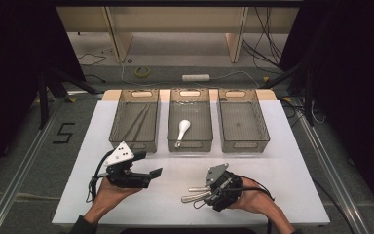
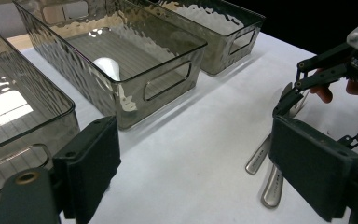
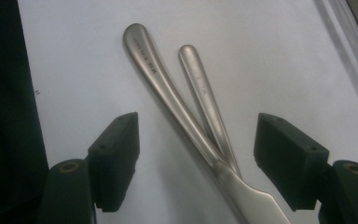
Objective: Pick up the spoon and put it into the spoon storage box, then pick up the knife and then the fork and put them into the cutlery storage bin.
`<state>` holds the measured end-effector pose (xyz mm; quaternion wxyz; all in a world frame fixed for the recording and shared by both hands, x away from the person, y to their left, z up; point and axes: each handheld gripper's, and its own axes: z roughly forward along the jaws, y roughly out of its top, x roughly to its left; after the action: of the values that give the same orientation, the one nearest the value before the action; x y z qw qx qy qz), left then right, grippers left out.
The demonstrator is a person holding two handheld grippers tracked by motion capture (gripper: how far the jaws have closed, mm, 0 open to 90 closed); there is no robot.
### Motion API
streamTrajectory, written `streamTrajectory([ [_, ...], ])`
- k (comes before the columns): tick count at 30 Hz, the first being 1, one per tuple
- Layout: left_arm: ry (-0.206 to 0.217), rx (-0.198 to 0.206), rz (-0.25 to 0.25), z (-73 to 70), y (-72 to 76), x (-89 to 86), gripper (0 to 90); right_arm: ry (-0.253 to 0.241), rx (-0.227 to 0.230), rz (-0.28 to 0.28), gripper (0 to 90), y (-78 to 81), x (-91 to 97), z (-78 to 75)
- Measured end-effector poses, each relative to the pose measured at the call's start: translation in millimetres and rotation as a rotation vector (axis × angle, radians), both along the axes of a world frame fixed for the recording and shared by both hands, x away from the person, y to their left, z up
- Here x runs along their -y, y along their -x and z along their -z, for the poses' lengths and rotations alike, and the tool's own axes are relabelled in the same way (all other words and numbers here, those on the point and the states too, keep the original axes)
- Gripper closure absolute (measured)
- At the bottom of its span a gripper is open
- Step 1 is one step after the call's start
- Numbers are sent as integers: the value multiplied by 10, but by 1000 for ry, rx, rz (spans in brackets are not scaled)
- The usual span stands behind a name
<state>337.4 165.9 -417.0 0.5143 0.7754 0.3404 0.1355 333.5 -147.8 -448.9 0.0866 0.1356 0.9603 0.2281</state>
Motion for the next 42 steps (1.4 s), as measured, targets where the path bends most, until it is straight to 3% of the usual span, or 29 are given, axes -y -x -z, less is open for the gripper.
streamTrajectory([
  [21, -10, 8, 6, 0, 63, 4, 159, 118, 1, -56, 440, -66, -110, 61],
  [29, -8, 9, 3, 2, 52, -6, 159, 124, -3, -49, 459, -119, -103, 52],
  [37, -25, 15, 12, 5, 65, 3, 159, 193, 7, -57, 462, -172, -97, 69],
  [42, -25, 20, 12, 5, 74, 1, 159, 221, 8, -77, 514, -166, -133, 88],
])
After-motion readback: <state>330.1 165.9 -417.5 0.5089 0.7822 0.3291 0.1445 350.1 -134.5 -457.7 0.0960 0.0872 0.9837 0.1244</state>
